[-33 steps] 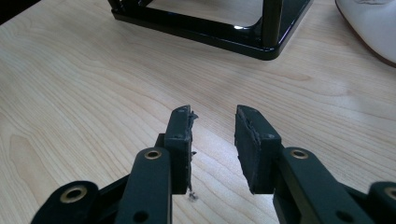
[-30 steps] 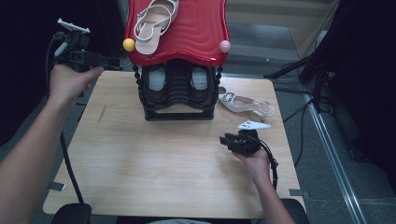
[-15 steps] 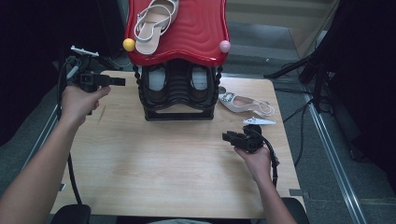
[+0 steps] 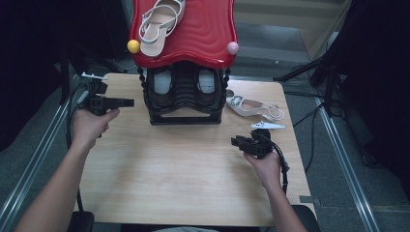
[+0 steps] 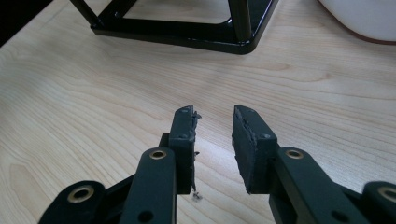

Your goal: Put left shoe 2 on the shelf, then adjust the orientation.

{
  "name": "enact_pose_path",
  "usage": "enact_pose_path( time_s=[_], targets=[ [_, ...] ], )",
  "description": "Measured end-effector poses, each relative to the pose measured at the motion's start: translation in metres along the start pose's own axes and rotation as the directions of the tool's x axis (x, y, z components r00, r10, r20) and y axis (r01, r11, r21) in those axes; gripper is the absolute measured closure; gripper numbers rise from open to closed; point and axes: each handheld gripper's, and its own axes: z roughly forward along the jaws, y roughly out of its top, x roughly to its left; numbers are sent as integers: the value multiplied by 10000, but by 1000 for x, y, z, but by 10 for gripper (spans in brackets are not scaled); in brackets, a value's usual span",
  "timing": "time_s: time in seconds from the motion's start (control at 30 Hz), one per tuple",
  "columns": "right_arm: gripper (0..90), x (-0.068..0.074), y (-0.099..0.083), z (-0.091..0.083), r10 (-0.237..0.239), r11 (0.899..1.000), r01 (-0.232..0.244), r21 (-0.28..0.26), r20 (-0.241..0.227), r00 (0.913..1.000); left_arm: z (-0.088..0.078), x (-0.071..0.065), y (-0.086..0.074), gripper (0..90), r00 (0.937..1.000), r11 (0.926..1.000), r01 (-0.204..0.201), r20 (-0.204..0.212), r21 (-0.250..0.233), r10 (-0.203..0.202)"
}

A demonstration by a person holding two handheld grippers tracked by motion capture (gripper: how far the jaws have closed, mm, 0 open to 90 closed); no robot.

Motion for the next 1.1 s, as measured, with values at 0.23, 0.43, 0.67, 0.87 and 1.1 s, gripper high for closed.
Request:
enact_pose_path(
  time_s=[0.23, 0.43, 0.67, 0.87, 1.1],
  targets=[
    [693, -1, 1, 0, 149, 9998, -148, -98, 17, 9999, 13, 0, -24, 506, 10000, 9996, -38, 68, 297, 36],
    [692, -3, 0, -1, -62, 10000, 62, -4, 206, 9998, 22, -2, -42, 505, 9998, 9981, -176, 68, 590, 172],
    [730, -6, 1, -3, 196, 9998, -195, -19, 238, 9995, 29, -8, -58, 504, 9994, 9969, -339, 102, 709, 333],
    [748, -11, 3, -6, 401, 9990, -396, -199, 288, 9988, 31, -9, -67, 496, 9993, 9969, -280, 281, 733, 260],
    [755, -20, 10, -10, 461, 9987, -452, -221, 421, 9980, 34, -11, -72, 493, 9982, 9946, -518, 341, 895, 489]
  ],
)
